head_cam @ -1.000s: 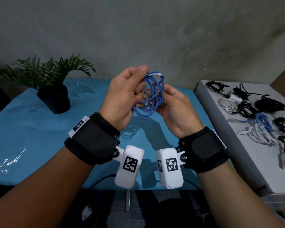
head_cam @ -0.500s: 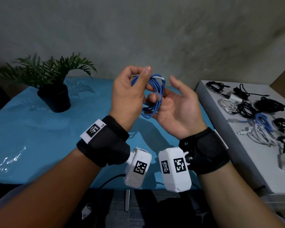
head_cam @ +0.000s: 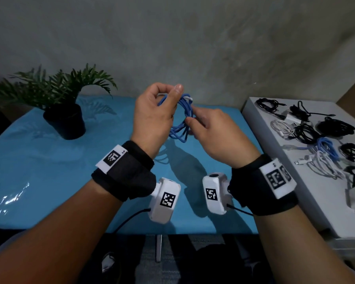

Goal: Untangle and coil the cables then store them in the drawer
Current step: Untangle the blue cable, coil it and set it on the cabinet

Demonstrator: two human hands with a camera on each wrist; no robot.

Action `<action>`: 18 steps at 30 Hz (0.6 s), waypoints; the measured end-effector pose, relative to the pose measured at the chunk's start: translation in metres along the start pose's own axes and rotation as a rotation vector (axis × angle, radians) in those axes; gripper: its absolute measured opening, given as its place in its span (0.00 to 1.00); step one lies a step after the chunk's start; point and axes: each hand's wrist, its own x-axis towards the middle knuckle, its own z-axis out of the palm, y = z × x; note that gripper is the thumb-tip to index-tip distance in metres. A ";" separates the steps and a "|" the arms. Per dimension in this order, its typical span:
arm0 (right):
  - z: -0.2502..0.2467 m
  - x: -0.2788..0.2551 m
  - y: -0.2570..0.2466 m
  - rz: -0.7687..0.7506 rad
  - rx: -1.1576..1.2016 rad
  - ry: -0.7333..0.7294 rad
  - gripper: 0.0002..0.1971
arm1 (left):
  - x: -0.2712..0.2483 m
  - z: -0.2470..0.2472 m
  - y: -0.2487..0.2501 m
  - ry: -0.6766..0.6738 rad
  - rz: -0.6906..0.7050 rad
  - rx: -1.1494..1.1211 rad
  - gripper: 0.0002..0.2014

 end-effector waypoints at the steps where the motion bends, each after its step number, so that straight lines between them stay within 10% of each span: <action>1: 0.000 0.000 0.001 -0.021 -0.070 -0.002 0.11 | 0.002 -0.001 -0.002 0.017 -0.006 0.006 0.09; 6: -0.019 -0.003 -0.001 -0.074 -0.012 -0.089 0.15 | 0.018 -0.007 -0.004 0.088 -0.068 -0.051 0.11; 14: -0.023 -0.010 0.006 -0.058 -0.103 -0.073 0.13 | 0.014 -0.007 -0.003 -0.261 0.106 0.288 0.07; 18: -0.010 -0.008 -0.001 -0.098 -0.274 -0.059 0.19 | 0.015 -0.002 -0.014 -0.033 0.152 0.589 0.09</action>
